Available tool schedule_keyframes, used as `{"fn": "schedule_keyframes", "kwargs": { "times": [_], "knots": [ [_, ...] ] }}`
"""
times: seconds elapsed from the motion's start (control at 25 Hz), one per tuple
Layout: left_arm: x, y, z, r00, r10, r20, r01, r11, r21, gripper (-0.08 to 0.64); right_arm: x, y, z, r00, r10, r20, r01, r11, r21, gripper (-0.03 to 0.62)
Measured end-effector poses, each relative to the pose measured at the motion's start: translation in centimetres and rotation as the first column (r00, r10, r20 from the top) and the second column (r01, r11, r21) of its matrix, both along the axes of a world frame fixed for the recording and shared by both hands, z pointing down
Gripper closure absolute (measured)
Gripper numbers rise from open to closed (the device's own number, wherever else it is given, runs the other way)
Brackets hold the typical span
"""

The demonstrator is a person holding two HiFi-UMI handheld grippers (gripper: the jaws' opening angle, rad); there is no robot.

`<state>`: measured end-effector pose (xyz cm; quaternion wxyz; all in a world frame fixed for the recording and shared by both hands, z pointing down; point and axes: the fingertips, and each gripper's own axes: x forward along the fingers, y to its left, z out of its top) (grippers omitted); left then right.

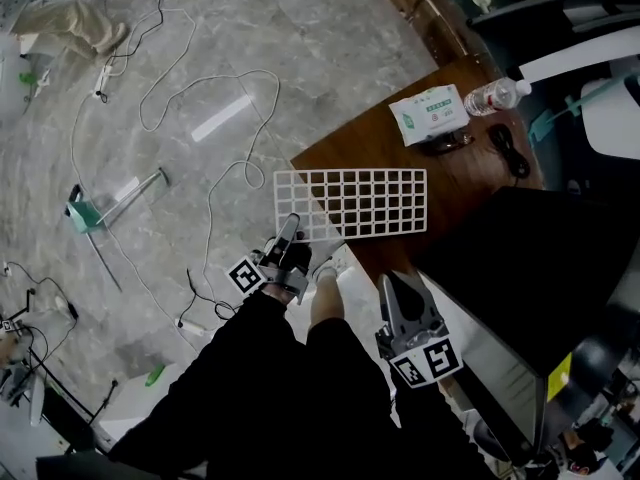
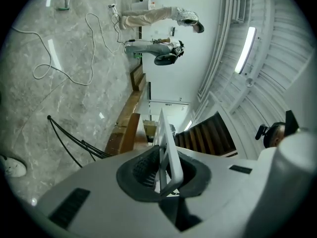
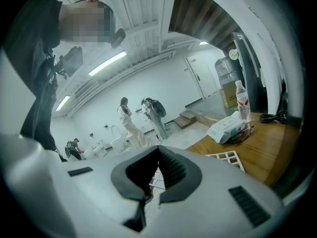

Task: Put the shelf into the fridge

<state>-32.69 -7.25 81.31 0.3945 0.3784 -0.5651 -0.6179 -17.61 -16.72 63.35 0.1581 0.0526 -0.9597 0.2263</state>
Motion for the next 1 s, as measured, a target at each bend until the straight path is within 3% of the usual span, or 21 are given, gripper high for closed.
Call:
{"fn": "schedule_keyframes", "kwargs": {
  "times": [0.12, 0.28, 0.4, 0.52, 0.64, 1.0],
  "knots": [
    [-1.3, 2.2, -1.0, 1.0, -0.006, 0.002, 0.006, 1.0, 0.011, 0.526, 0.7, 0.6, 1.7, 0.997, 0.075, -0.011, -0.076, 0.992, -0.104, 0.591],
    [-2.4, 5.8, -5.3, 1.0, -0.023, 0.005, 0.023, 0.999, 0.036, 0.526, 2.4, 2.1, 3.6, 0.988, 0.138, -0.075, -0.152, 0.96, -0.234, 0.584],
    [-2.4, 7.1, -9.1, 1.0, -0.014, 0.008, 0.013, 0.998, 0.054, 0.526, 3.4, 2.5, 4.1, 0.983, 0.167, -0.079, -0.184, 0.917, -0.353, 0.449],
    [-3.2, 7.8, -12.5, 1.0, 0.012, 0.021, -0.014, 0.995, 0.094, 0.526, 2.9, 2.3, 4.2, 0.971, 0.236, -0.024, -0.217, 0.846, -0.486, 0.364],
    [-4.0, 10.6, -17.3, 1.0, 0.023, 0.016, -0.025, 0.992, 0.121, 0.526, 1.3, 3.3, 1.3, 0.949, 0.309, 0.058, -0.213, 0.767, -0.606, 0.305],
    [-5.4, 15.2, -24.8, 0.997, 0.075, 0.023, -0.078, 0.981, 0.176, 0.525, -2.2, 4.4, -5.2, 0.861, 0.415, 0.293, -0.086, 0.687, -0.721, 0.275]
  ]
}}
